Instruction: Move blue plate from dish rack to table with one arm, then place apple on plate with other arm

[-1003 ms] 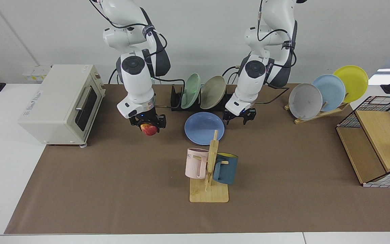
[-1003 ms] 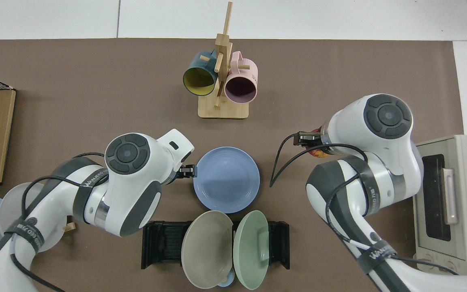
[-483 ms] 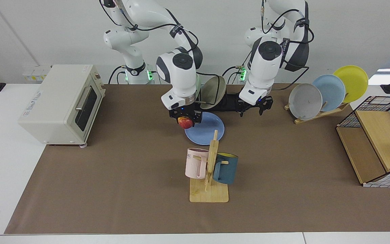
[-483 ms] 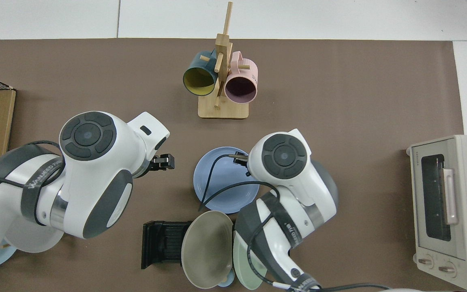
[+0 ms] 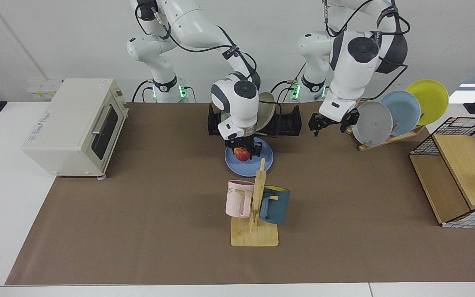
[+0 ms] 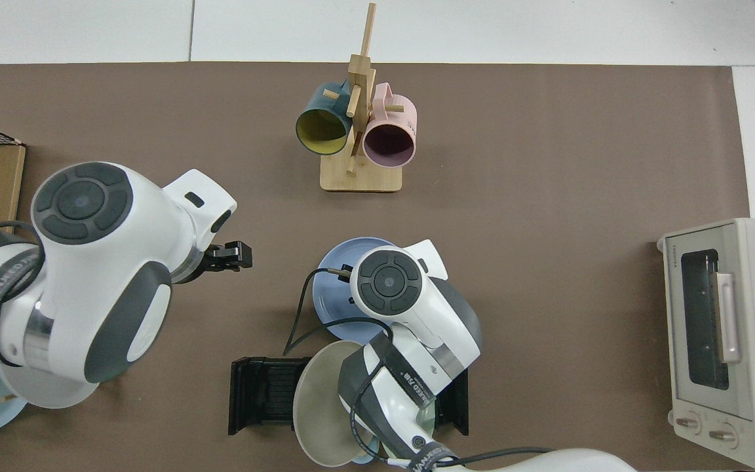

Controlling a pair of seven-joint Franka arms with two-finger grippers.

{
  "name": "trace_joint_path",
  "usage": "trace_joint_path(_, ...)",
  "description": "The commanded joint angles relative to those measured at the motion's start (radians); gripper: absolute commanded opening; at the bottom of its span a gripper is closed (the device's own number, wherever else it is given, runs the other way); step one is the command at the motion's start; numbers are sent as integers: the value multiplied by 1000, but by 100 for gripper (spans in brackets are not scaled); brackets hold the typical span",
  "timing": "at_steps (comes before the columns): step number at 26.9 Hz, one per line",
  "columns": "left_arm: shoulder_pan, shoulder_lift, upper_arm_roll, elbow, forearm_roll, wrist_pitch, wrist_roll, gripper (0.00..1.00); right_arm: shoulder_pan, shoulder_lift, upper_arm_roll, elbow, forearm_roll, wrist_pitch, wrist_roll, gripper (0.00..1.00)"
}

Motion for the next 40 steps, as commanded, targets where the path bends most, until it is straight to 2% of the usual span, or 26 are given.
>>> trace_joint_path(1,-33,-16,108,44,12,-84,101,100,14,32,-2,10,-1,35,50,32)
trace_joint_path(2,-35,-21,131,44,12,-92,124,100,13,32,0,9,10,33,50,45)
trace_joint_path(4,-49,-38,181,44,12,-104,190,100,22,30,-2,13,28,19,54,97)
trace_joint_path(5,-59,-46,212,44,12,-107,222,100,31,27,-3,17,30,15,57,100)
trace_joint_path(8,-93,-70,308,44,12,-115,297,100,37,18,-8,28,31,7,59,100)
trace_joint_path(10,-101,-86,344,45,12,-115,343,100,30,15,-10,48,30,-10,56,100)
trace_joint_path(17,-98,-109,341,55,12,-117,368,100,5,-32,-19,111,15,-110,11,100)
trace_joint_path(22,-87,-125,350,64,14,-120,370,100,-85,-107,-13,109,24,-159,-151,100)
trace_joint_path(27,-84,-130,355,68,0,-120,371,100,-185,-178,-13,106,30,-221,-436,100)
trace_joint_path(33,-87,-129,352,137,-1,-213,382,100,-306,-223,-13,105,30,-228,-657,100)
trace_joint_path(40,-99,-129,327,145,8,-210,371,100,-460,-266,-14,102,30,-277,-947,100)
